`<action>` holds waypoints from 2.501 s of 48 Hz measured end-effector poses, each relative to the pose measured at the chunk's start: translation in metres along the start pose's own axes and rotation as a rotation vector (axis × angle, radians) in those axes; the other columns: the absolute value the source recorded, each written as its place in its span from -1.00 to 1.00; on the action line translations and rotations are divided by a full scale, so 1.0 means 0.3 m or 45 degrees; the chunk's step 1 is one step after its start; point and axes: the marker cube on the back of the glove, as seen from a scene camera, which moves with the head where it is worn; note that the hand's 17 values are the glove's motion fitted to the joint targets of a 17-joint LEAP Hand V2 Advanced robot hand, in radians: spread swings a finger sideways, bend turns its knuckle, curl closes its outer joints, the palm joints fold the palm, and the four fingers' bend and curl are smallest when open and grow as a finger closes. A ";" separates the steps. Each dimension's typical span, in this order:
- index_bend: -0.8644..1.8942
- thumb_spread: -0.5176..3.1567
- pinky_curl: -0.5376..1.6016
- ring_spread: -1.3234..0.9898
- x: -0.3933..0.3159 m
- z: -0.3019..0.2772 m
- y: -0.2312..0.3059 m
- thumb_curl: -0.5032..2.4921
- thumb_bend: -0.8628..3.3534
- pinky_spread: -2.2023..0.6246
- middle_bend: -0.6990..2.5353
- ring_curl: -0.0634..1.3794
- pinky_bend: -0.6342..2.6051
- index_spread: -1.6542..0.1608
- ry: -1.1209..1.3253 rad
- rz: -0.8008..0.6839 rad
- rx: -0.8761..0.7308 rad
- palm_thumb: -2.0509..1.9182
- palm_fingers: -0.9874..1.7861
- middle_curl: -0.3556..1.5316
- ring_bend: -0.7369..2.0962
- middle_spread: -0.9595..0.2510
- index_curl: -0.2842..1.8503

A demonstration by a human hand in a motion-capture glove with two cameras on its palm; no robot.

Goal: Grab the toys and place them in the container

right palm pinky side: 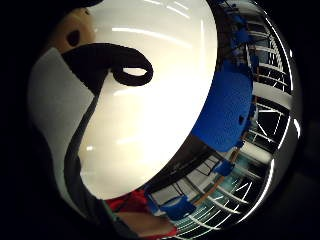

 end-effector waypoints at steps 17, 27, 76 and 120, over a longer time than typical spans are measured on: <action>-0.24 -0.07 -0.11 0.02 -0.010 -0.005 -0.006 -0.47 -0.58 0.45 -0.43 -0.40 0.11 0.39 0.031 0.036 -0.096 0.09 -0.20 -0.37 -0.08 0.44 -0.57; -0.26 0.00 -0.13 -0.09 -0.029 -0.002 0.000 -0.44 -0.56 0.33 -0.43 -0.35 0.12 0.38 0.005 0.063 -0.018 0.15 0.04 -0.33 0.02 0.30 -0.55; -0.08 -0.38 -0.08 -0.38 -0.772 -0.580 0.101 -0.08 -0.51 0.27 -0.22 -0.07 0.07 0.34 -0.026 -0.356 0.200 0.41 0.31 0.06 0.16 -0.24 -0.28; -0.23 -0.40 -0.06 -0.38 -1.552 -0.583 0.210 0.04 -0.56 0.26 -0.30 0.05 0.13 0.30 0.128 -0.745 0.177 0.37 0.09 0.30 0.15 -0.33 0.03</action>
